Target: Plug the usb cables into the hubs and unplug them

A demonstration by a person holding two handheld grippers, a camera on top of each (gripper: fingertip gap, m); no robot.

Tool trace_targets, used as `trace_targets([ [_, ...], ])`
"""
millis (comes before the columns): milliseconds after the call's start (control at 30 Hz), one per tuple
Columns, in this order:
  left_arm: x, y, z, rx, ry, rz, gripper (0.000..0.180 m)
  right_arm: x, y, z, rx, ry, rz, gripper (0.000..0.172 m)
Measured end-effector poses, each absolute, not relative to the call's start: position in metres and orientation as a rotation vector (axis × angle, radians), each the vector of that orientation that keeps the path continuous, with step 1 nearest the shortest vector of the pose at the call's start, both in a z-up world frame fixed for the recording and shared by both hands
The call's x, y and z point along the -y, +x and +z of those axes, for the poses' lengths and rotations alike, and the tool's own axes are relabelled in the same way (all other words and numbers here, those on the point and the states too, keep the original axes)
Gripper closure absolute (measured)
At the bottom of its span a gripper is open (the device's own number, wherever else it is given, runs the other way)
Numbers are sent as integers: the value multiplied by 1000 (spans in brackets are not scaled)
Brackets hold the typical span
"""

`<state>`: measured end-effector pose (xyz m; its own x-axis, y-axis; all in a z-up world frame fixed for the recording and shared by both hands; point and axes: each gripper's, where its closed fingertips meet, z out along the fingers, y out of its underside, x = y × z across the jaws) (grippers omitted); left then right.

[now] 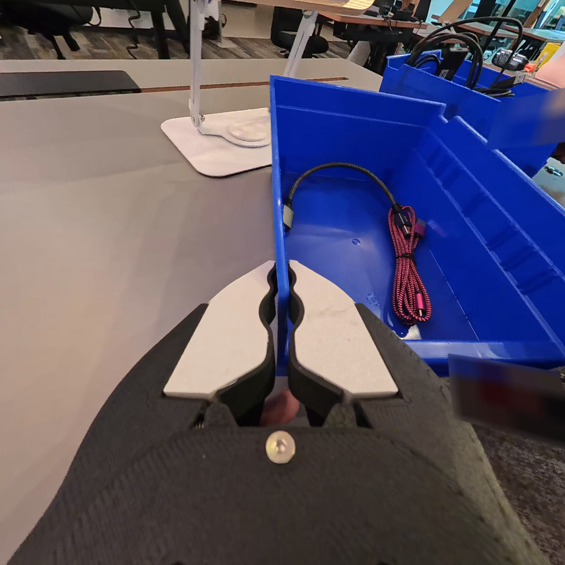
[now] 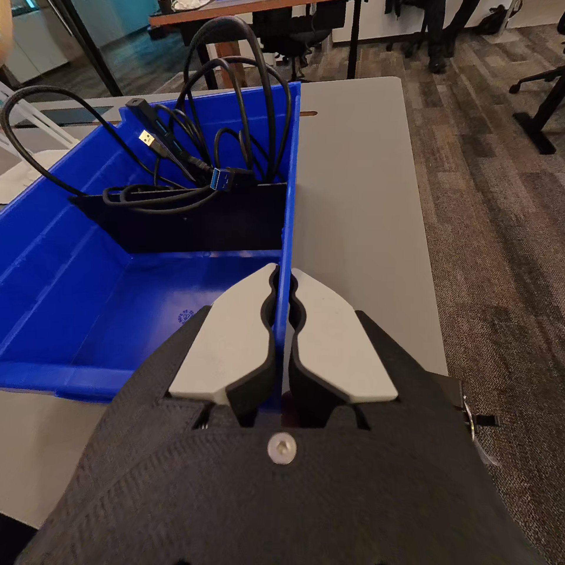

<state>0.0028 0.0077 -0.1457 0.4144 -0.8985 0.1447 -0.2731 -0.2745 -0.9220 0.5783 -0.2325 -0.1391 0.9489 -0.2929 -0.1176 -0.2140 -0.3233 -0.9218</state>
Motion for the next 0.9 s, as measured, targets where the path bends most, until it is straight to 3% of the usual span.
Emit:
trace_targets([
  [900, 23, 154, -144, -1084, -1743, -1013, 179, 308, 591, -130, -411, -1900, -174, 169],
])
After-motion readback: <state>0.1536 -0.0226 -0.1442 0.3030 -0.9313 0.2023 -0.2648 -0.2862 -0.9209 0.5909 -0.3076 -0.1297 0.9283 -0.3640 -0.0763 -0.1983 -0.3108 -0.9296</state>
